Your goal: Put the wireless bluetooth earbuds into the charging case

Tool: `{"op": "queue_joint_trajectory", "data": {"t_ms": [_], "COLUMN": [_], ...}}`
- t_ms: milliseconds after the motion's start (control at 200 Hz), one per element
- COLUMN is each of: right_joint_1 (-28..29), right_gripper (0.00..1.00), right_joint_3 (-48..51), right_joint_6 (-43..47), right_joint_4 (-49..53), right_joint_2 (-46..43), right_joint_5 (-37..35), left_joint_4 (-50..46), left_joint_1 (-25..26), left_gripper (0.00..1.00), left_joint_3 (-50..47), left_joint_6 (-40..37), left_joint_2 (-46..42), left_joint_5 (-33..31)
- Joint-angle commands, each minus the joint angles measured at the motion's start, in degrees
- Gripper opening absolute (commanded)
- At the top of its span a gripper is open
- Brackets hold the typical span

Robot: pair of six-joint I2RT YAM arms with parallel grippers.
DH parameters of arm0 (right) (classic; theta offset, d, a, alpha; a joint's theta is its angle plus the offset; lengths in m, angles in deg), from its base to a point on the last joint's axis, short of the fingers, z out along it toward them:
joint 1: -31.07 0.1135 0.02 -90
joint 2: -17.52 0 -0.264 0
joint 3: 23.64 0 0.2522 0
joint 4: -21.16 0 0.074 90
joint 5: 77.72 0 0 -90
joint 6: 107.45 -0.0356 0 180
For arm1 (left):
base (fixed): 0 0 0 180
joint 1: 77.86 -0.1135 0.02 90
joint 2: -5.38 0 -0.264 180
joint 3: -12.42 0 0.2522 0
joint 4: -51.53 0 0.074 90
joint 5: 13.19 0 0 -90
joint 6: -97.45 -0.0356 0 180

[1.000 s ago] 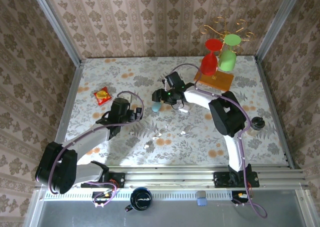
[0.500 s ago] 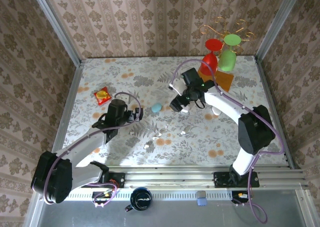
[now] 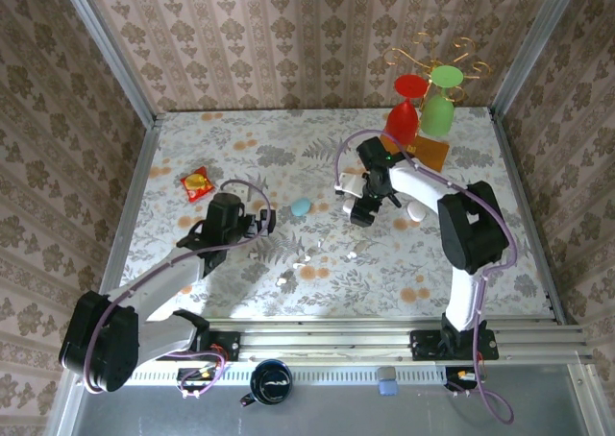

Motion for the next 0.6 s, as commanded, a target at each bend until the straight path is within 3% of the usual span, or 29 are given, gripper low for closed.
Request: {"op": "queue_joint_trajectory", "data": {"t_ms": [0,335,595], "right_joint_1": [0.0,0.2,0.2], "right_gripper": [0.89,0.83,0.60], "right_joint_3": [-3.0,-7.4,-9.8], "right_joint_6": [2.3,1.3,0.8], "right_joint_4": [3.3,6.6,8.1], "right_joint_2": [2.6,8.3,11.6], "right_joint_5": [-2.4,-2.2,-1.7], "left_joint_4": [1.8,4.5,4.6], "left_joint_1": [-0.4,-0.5,-0.7], "left_gripper": [1.00,1.00,1.00], "left_joint_3": [-0.8,-0.6,0.1], "left_joint_6": [0.7,0.4,-0.2], "left_joint_2": [-0.7,1.2,1.8], "left_joint_5": [0.4,1.4,1.7]}}
